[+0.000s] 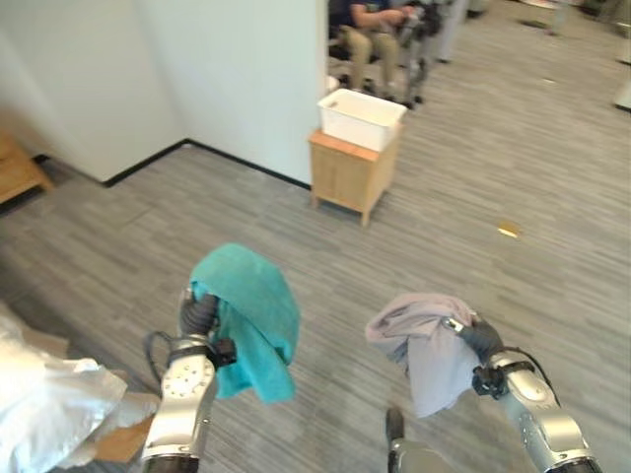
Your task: Pick up bed clothes into laundry basket.
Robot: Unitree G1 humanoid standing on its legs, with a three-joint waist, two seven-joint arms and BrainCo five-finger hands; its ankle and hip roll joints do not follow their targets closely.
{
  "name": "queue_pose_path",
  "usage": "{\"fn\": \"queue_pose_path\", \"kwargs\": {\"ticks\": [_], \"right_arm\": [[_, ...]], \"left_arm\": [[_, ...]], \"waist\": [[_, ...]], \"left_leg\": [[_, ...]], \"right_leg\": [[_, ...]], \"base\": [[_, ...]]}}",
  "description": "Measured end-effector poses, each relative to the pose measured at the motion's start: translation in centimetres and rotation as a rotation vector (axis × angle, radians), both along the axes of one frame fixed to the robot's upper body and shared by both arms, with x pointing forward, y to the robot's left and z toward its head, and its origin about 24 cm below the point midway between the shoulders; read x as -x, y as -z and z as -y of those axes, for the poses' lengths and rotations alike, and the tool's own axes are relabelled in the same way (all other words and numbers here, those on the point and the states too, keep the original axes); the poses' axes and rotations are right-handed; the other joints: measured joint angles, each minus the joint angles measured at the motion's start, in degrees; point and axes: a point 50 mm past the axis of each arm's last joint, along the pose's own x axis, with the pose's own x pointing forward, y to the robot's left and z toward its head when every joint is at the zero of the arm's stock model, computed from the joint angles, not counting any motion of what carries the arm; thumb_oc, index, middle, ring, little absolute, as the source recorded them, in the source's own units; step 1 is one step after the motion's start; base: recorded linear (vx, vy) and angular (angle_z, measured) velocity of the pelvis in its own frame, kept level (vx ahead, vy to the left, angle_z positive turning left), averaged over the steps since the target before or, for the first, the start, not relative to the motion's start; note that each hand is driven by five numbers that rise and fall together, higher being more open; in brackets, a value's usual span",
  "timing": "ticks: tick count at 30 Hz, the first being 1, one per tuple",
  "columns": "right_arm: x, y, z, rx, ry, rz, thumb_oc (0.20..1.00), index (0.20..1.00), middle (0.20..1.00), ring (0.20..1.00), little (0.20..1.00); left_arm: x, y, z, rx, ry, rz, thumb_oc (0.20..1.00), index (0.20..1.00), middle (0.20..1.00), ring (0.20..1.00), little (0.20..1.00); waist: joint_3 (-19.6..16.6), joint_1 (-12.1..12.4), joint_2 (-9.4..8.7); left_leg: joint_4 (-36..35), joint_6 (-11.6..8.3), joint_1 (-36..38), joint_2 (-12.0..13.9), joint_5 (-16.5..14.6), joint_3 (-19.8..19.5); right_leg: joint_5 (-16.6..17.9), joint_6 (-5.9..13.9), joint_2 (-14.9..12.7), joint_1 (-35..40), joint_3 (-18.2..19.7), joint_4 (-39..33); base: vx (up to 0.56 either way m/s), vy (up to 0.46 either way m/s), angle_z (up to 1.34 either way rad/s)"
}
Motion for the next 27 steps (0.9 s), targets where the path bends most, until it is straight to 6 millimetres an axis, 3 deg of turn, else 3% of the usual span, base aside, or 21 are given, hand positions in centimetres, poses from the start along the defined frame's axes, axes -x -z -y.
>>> {"fn": "queue_pose_path", "kwargs": {"ticks": [2,3,4,5,6,7,8,9,11,13,15,17,20,21,23,25,26,27], "right_arm": [[-0.6,-0.4,0.1,0.007,-0.009,0.012,0.2,0.2,0.2,0.2,0.2],[-1.2,-1.3,1.3,0.034,0.018,0.047,0.2,0.2,0.2,0.2,0.2],[-1.4,-1.7,1.9,0.043,0.049,0.063,0.2,0.2,0.2,0.2,0.2],[-1.6,-2.2,2.2,0.037,0.075,0.084,0.2,0.2,0.2,0.2,0.2],[-1.6,-2.1,2.3,0.032,0.095,0.089,0.2,0.2,0.2,0.2,0.2],[-1.2,-1.9,2.4,0.011,0.124,0.09,0.2,0.2,0.2,0.2,0.2],[-1.1,-1.8,2.3,0.005,0.128,0.092,0.2,0.2,0.2,0.2,0.2],[0.4,-1.2,3.2,0.049,0.148,0.06,0.2,0.2,0.2,0.2,0.2],[0.6,-0.9,3.4,0.045,0.17,0.049,0.2,0.2,0.2,0.2,0.2],[1.7,-0.6,4.8,0.021,0.289,0.044,0.2,0.2,0.2,0.2,0.2],[2.6,-0.4,6.0,0.016,0.395,0.039,0.2,0.2,0.2,0.2,0.2],[2.8,-0.4,6.2,0.02,0.413,0.038,0.2,0.2,0.2,0.2,0.2],[2.6,-0.5,6.2,0.025,0.416,0.042,0.2,0.2,0.2,0.2,0.2],[2.4,-0.6,6.2,0.024,0.412,0.049,0.2,0.2,0.2,0.2,0.2],[2.2,-0.7,6.1,0.024,0.41,0.054,0.2,0.2,0.2,0.2,0.2],[2.4,-0.5,6.1,0.026,0.41,0.044,0.2,0.2,0.2,0.2,0.2],[2.6,-0.6,6.2,0.029,0.41,0.047,0.2,0.2,0.2,0.2,0.2],[2.8,-0.4,6.2,0.029,0.412,0.039,0.2,0.2,0.2,0.2,0.2]], "left_arm": [[0.0,0.0,0.1,0.007,0.007,0.0,0.2,0.2,0.2,0.2,0.2],[-1.5,-1.2,0.9,0.02,0.059,0.053,0.2,0.2,0.2,0.2,0.2],[-2.3,-2.3,1.2,0.013,0.084,0.101,0.2,0.2,0.2,0.2,0.2],[-2.8,-3.0,1.3,0.014,0.101,0.129,0.2,0.2,0.2,0.2,0.2],[-3.0,-3.3,1.4,0.021,0.116,0.137,0.2,0.2,0.2,0.2,0.2],[-2.9,-3.1,1.6,0.025,0.128,0.13,0.2,0.2,0.2,0.2,0.2],[-2.8,-3.0,1.6,0.022,0.133,0.124,0.2,0.2,0.2,0.2,0.2],[-2.2,-1.7,2.7,0.031,0.199,0.074,0.2,0.2,0.2,0.2,0.2],[-1.3,-1.2,1.9,0.043,0.163,0.06,0.2,0.2,0.2,0.2,0.2],[1.3,-0.3,-1.1,0.05,0.016,0.031,0.2,0.2,0.2,0.2,0.2],[4.9,2.3,-4.1,0.062,-0.146,-0.104,0.2,0.2,0.2,0.2,0.2],[6.2,3.1,-4.8,0.069,-0.197,-0.147,0.2,0.2,0.2,0.2,0.2],[6.0,3.1,-5.0,0.061,-0.203,-0.148,0.2,0.2,0.2,0.2,0.2],[5.9,2.9,-5.1,0.052,-0.206,-0.145,0.2,0.2,0.2,0.2,0.2],[5.6,2.6,-5.4,0.035,-0.222,-0.135,0.2,0.2,0.2,0.2,0.2],[5.7,2.5,-5.7,0.023,-0.239,-0.13,0.2,0.2,0.2,0.2,0.2],[5.3,2.2,-5.6,0.016,-0.239,-0.118,0.2,0.2,0.2,0.2,0.2],[4.9,2.0,-5.6,0.016,-0.238,-0.103,0.2,0.2,0.2,0.2,0.2]], "waist": [[0.2,0.1,-0.09],[1.7,-1.4,-1.06],[3.4,-1.8,-2.43],[4.8,-2.3,-3.21],[5.5,-2.8,-4.16],[5.9,-3.4,-5.03],[5.9,-3.2,-4.68],[4.9,-3.3,1.57],[3.7,-3.5,1.72],[1.3,-3.3,2.2],[1.4,-3.3,3.01],[1.5,-3.2,3.19],[2.4,-2.7,4.38],[3.0,-2.9,4.76],[4.4,-3.2,5.2],[5.7,-3.5,5.73],[7.1,-3.9,7.33],[7.9,-4.4,7.71]], "left_leg": [[7.8,0.02,-3.7,1.2,1.6,1.2],[23.8,2.32,-13.9,1.4,8.4,4.0],[28.8,2.07,-19.0,2.0,7.7,7.4],[28.8,2.24,-22.2,2.9,7.2,11.5],[26.4,2.07,-24.3,3.3,7.0,15.2],[17.3,1.52,-25.0,2.6,6.9,19.1],[12.5,1.46,-25.8,1.3,7.0,20.2],[-8.6,1.98,-17.7,-2.3,12.3,17.0],[-8.9,2.05,-18.9,-2.0,12.2,17.2],[-9.8,2.29,-20.8,-0.9,12.4,18.6],[-11.1,3.24,-19.3,-0.5,13.5,19.4],[-11.5,3.34,-18.7,-0.9,13.5,19.2],[-11.8,4.9,-18.7,-2.0,13.5,18.8],[-11.9,5.11,-18.4,-2.3,13.6,19.1],[-11.7,6.49,-17.3,-3.2,12.7,19.9],[-11.8,6.81,-17.0,-2.8,11.5,19.9],[-12.6,7.09,-17.0,-1.5,11.2,19.8],[-13.7,6.92,-17.2,-0.7,11.1,19.4]], "right_leg": [[-2.4,-3.24,1.3,0.6,-0.3,2.3],[-3.8,-5.02,1.8,2.6,-1.5,1.1],[-4.1,-5.65,1.2,4.1,-2.9,-0.4],[-3.9,-6.27,1.0,6.0,-4.3,-2.2],[-3.7,-6.65,1.2,8.1,-5.0,-4.1],[-3.6,-5.19,1.6,10.7,-5.9,-8.0],[-4.7,-4.13,2.4,12.7,-5.9,-10.1],[-14.7,-1.7,-0.4,6.3,-9.0,8.1],[-14.7,-2.08,-0.7,5.3,-10.1,7.2],[-13.2,-1.93,-0.9,4.2,-12.7,3.3],[-11.8,-1.6,-0.7,6.3,-13.4,1.5],[-11.9,-1.45,-1.0,6.8,-13.4,1.3],[-12.4,-0.07,-2.8,6.0,-14.2,4.1],[-13.5,1.77,-4.2,4.5,-14.8,7.9],[-13.6,2.37,-6.2,2.7,-15.1,13.3],[-13.1,4.15,-6.0,-1.8,-13.8,20.2],[-13.5,4.55,-4.6,-3.8,-13.1,18.1],[-13.3,4.79,-3.9,-4.7,-13.1,14.1]], "base": [[0.08,-0.38,0.4],[0.03,-0.486,0.68],[0.09,-0.434,0.94],[0.09,-0.164,0.61],[0.18,-0.15,0.47],[0.15,-0.112,0.21],[0.15,-0.113,0.01],[0.03,-0.027,-0.04],[-0.01,0.034,-0.02],[0.01,0.104,-0.13],[0.04,0.155,-0.01],[0.01,0.117,0.11],[0.03,0.24,0.13],[0.07,0.18,0.08],[0.21,0.136,-0.11],[0.28,0.055,-0.27],[0.39,-0.058,-0.12],[0.28,-0.054,0.16]]}}
